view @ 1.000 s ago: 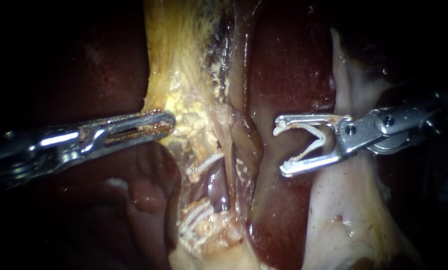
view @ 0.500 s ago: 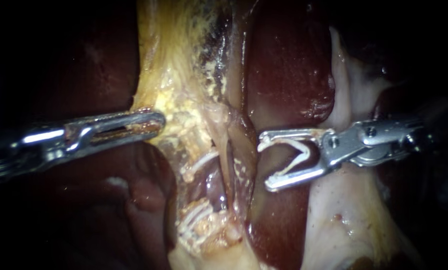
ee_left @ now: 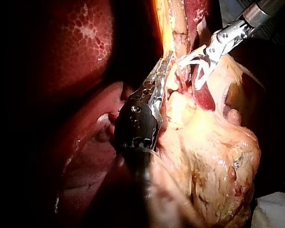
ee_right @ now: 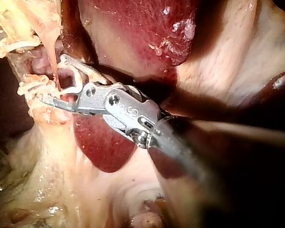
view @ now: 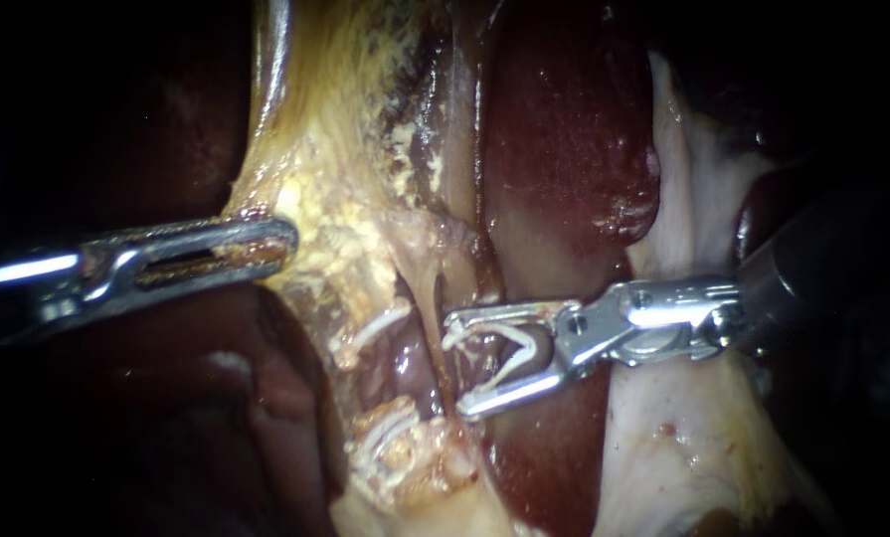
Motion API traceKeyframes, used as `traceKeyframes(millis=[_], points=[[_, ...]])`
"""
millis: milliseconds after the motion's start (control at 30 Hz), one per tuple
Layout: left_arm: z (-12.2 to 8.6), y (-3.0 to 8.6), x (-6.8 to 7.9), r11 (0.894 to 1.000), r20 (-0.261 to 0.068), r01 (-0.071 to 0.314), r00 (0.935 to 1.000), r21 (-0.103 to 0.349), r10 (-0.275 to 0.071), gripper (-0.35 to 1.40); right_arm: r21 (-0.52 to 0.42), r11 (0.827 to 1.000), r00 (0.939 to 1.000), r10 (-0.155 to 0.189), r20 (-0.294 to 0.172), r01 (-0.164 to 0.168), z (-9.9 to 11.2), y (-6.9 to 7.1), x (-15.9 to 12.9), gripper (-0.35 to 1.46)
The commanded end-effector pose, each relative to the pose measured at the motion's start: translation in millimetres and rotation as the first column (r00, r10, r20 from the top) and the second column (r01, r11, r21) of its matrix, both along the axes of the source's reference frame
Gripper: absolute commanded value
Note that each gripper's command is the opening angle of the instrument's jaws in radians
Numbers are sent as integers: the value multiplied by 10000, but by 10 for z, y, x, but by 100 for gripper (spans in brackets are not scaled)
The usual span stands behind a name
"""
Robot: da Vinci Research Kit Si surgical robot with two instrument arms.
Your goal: Clipping first clip right tube
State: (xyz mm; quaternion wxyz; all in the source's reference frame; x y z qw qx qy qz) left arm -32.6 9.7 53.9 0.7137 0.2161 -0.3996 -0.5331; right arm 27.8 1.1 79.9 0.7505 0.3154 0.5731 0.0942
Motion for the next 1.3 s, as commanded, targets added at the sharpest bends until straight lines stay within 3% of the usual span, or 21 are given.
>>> traceKeyframes(millis=[33,167,467,700,933,1200,1267,1300], points=[[0,0,0,10000,-2,-3,10000,-3,3,-35,9,10000,10000,-74,-37,74,2,-2,4,60],[0,0,0,10000,-2,-3,10000,-4,3,-35,199,9995,9997,-249,-77,251,6,-7,17,60],[0,0,0,10000,-1,-5,10000,-4,5,-35,1035,9887,9931,-1027,-560,1081,-8,-12,27,58],[1,0,0,10000,2,-10,10000,-4,10,-35,2022,9621,9816,-1675,-921,1831,-21,-21,26,54],[1,0,1,10000,-17,8,10000,-15,-8,-35,2439,9381,9684,-2273,-1027,2460,-10,-33,28,46],[3,0,1,10000,-19,9,10000,-21,-9,-35,2385,9390,9681,-2304,-980,2476,7,-41,31,44],[3,0,1,10000,-19,10,10000,-21,-10,-35,2392,9387,9680,-2309,-987,2483,7,-39,29,32],[3,0,1,10000,-19,10,10000,-21,-10,-35,2393,9392,9685,-2290,-980,2462,7,-38,28,14]])
